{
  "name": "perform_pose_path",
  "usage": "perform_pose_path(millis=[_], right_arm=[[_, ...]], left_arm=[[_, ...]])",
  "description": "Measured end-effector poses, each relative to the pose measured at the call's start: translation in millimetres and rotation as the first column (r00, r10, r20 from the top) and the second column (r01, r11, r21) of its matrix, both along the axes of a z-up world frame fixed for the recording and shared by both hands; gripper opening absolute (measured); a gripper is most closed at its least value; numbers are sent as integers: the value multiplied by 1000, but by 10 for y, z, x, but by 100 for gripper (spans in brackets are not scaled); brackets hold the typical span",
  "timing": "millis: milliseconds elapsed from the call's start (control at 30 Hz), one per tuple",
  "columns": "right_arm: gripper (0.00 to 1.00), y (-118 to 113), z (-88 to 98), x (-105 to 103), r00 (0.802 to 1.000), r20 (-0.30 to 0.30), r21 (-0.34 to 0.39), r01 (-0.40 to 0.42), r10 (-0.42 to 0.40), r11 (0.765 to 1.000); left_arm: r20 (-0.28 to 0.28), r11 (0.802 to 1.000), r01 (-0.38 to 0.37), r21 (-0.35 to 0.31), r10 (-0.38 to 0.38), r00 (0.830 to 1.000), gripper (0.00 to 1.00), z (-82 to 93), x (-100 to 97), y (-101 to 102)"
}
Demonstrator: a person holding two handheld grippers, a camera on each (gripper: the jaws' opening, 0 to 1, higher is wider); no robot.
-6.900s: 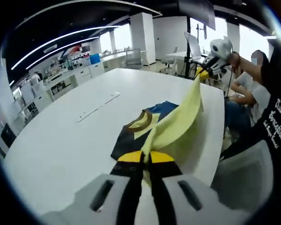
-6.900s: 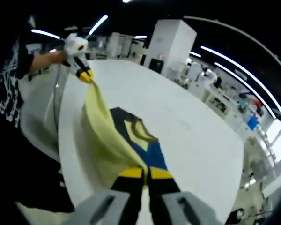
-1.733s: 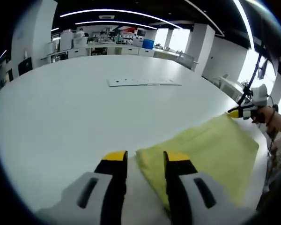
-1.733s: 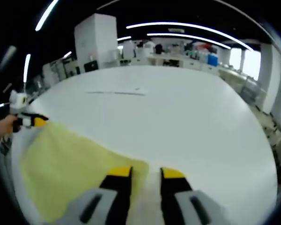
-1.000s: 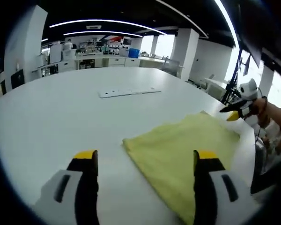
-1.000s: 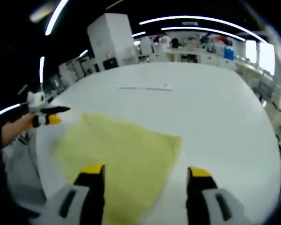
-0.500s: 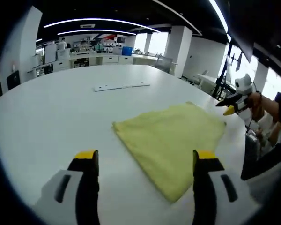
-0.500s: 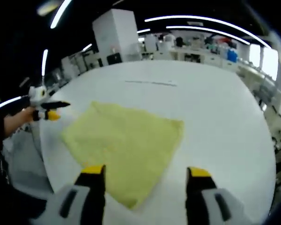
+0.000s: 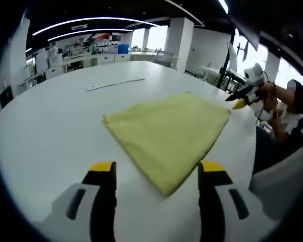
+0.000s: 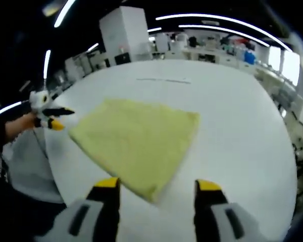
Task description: Fold the garment on the visible template until the final outline fits inside the template.
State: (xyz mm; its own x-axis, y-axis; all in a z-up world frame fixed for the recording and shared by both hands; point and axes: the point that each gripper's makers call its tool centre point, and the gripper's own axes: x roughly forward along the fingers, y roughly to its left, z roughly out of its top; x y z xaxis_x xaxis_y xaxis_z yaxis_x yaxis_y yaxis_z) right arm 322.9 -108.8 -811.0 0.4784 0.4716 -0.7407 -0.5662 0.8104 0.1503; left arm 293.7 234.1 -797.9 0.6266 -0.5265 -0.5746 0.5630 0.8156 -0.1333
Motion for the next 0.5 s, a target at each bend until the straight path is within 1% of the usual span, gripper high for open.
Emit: perform_pose_path(millis=[67,100,167,233,367,500], right_arm=[[52,-2,-29,-53,1000,-9,-2,8,-8,1000],[51,-1,-38,-72,1000,-10,-4,10,-10,1000],[47,2,-57,-107,1000,-9,-11,14,-14,1000],[41,8,-87,-126,1000,0,-18,18,-18,1000],[28,33,-143,-158,1000,18,-32,20,-20,999],[22,50,-165,-156,999,32,-31,45,-44,998]], left_arm=[[-10,1000,8,-8,-8,1000,59,-30,-50,-41],[-23,1000,11,-14,-11,1000,55,-47,-78,-65],[-30,1000,12,-14,-12,999,50,-103,-91,-82],[-37,1000,7,-17,-8,999,48,-155,-101,-83],[-48,1000,5,-21,-6,999,42,-152,-134,-115],[-55,1000,0,-16,0,998,38,-198,-155,-106]])
